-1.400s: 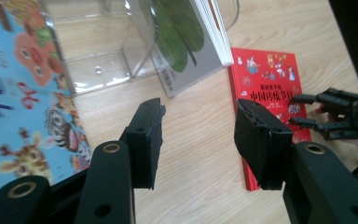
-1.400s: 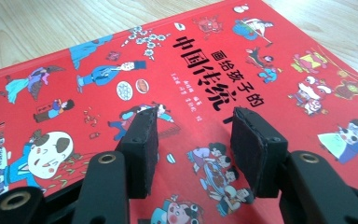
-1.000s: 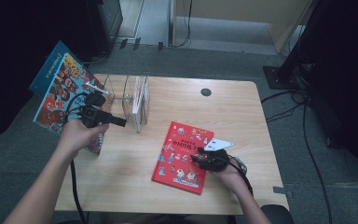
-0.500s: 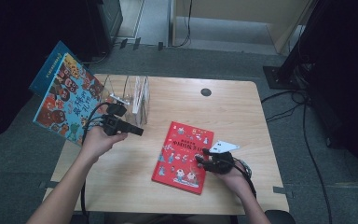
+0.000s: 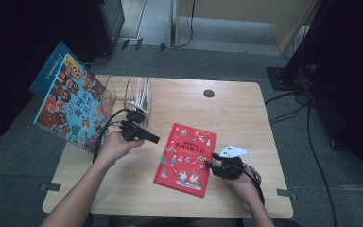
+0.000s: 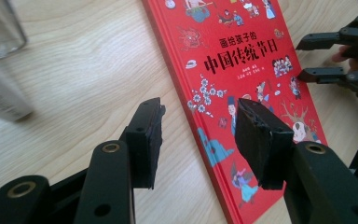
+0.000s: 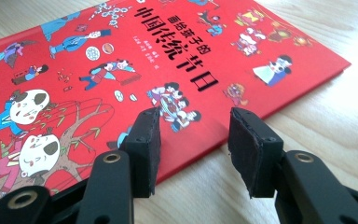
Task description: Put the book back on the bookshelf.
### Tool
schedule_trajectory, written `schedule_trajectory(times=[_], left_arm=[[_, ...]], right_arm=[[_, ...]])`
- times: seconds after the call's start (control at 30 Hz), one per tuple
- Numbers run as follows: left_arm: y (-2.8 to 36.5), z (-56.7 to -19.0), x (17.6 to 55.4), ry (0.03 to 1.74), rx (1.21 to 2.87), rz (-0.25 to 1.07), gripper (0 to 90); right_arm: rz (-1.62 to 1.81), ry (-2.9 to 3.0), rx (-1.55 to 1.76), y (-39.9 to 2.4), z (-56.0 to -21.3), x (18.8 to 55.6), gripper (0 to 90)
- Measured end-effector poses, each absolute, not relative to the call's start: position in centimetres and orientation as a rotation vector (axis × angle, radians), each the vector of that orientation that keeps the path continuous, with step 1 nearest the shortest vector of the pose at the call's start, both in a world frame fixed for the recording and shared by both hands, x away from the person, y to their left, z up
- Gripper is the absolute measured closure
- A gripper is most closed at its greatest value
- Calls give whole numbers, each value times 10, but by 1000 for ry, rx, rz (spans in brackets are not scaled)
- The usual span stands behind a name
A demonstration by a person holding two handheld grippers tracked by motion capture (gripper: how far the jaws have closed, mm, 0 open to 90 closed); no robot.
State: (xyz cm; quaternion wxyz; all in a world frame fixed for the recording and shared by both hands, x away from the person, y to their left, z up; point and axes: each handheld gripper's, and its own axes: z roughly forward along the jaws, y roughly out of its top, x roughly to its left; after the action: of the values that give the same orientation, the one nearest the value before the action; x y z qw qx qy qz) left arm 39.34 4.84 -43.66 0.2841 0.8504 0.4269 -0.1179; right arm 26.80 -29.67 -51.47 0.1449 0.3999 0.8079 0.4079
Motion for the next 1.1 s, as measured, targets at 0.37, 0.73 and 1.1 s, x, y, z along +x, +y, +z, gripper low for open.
schedule_trajectory(times=[0.37, 0.73, 1.1], left_arm=[[31, -454, 396, 1135, 2279, -353, 527], [27, -450, 389, 1168, 2214, -395, 607], [47, -477, 376, 1256, 2176, -363, 623]], right_arm=[[1144, 2319, 1203, -310, -514, 262, 614], [1146, 2358, 1224, -308, -513, 270, 668], [1147, 2373, 1222, -301, -512, 281, 691]])
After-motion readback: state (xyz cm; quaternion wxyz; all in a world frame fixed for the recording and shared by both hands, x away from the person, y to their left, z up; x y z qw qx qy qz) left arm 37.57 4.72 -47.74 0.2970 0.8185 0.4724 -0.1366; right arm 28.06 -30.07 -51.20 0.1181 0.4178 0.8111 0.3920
